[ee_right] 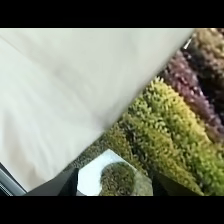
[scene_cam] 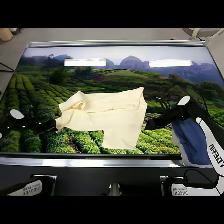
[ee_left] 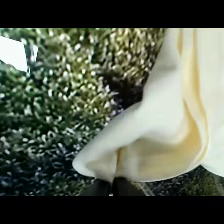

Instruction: Fold the shirts.

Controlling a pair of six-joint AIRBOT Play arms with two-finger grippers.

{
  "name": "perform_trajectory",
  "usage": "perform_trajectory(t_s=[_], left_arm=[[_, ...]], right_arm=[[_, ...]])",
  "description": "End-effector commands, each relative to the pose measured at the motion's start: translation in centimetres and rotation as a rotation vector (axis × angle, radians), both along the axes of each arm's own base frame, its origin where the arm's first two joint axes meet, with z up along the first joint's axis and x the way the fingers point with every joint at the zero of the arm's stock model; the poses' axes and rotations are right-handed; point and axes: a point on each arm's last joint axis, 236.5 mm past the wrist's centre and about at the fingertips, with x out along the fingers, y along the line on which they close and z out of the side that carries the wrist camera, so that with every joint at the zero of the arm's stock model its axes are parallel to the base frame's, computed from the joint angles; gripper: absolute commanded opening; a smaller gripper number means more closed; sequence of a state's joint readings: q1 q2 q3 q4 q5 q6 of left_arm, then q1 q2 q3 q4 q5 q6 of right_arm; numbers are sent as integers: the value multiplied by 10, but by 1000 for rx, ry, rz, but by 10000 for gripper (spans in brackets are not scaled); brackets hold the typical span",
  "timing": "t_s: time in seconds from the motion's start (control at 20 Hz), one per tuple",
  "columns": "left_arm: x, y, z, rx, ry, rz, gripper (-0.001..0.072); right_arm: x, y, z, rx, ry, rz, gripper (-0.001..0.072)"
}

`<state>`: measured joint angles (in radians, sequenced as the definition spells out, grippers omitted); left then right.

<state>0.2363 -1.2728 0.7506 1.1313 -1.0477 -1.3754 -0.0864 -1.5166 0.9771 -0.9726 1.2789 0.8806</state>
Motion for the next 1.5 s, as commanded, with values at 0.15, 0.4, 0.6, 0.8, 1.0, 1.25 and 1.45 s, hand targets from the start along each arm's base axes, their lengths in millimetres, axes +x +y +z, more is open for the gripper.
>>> perform_trajectory(t_s=[0.15,0.4,0.6,0.8,1.0,1.25,1.45], left_arm=[[13,-9,47,-18,-153,0,25],[20,-13,79,-23,-246,-5,25],[53,-5,196,57,-571,-16,24],[26,4,479,174,-1310,137,24],[-130,-4,679,217,-1952,289,24],[-166,-18,680,214,-1969,257,24],[-138,-3,641,355,-1794,226,24]], right_arm=[[10,48,-23,16,-83,-36,481],[32,60,-9,2,-154,-70,20],[74,36,105,-108,-504,89,19],[95,-33,405,-447,-1305,10,19],[-61,-73,651,-497,-1950,-300,18],[-113,-77,654,-430,-1933,-356,19],[-88,-74,614,-457,-1769,-289,19]])
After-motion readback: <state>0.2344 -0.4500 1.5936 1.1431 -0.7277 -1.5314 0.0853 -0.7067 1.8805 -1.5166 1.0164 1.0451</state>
